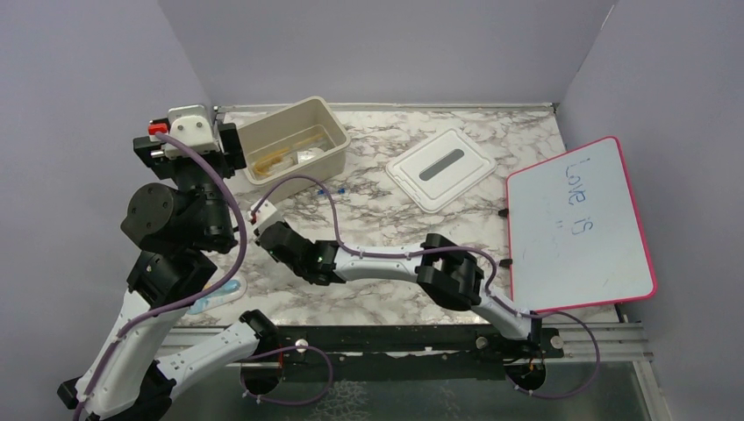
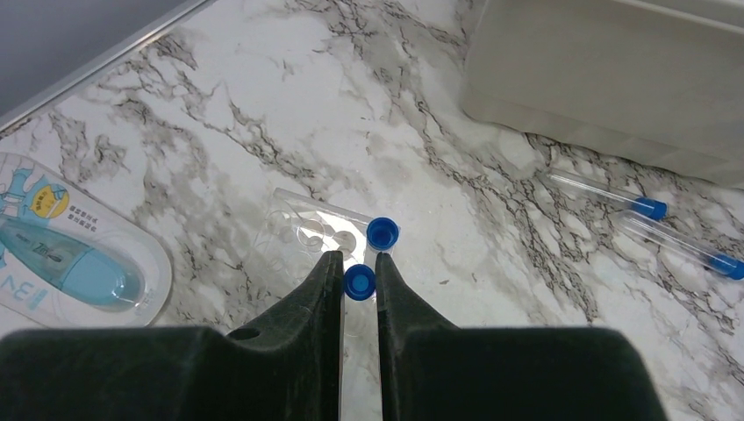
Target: Organize the chemistry lab equipment
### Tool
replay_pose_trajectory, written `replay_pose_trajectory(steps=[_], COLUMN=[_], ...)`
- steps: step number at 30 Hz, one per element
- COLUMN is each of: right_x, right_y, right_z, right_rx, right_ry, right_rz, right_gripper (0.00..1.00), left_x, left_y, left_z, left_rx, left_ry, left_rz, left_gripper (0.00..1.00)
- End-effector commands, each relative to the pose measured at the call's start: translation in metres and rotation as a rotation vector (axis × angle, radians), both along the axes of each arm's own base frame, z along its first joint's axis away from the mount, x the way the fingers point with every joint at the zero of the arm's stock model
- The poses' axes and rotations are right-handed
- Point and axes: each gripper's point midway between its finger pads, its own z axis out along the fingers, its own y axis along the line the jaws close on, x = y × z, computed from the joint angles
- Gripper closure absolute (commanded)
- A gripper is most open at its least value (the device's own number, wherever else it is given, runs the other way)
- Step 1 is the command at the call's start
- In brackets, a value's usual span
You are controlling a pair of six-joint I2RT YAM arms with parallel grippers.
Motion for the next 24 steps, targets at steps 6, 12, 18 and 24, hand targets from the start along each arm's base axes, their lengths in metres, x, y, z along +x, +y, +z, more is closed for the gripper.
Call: replay_pose_trajectory(steps=[6,12,18,24], right_x=[0.002,0.007,0.004,0.001], right_y=[0.004,0.002,0.003,-0.007], right_z=[-0.024,-0.029,0.006,0.038], right_rx=[-0.038,-0.066,0.006,0.066], right_ry=[0.028,0.074,0.117,0.144], right_rz=[-0.049,-0.092,-0.076,-0.075], right_gripper=[0.78,0.62,0.48,0.42], left_x=[0.002,0.005,0.009,0.015], left_y=[-0.001,-0.003,-0.006,-0.013], left_z=[-0.005,-0.007,-0.009,-0.014], left_rx=[0.01,0.023,0.031,0.043], left_ry=[0.023,0.036,0.052,0.084], left_rz=[0.014,0.014,0.015,0.005], left_gripper=[0.23,0.23,0.2,0.17])
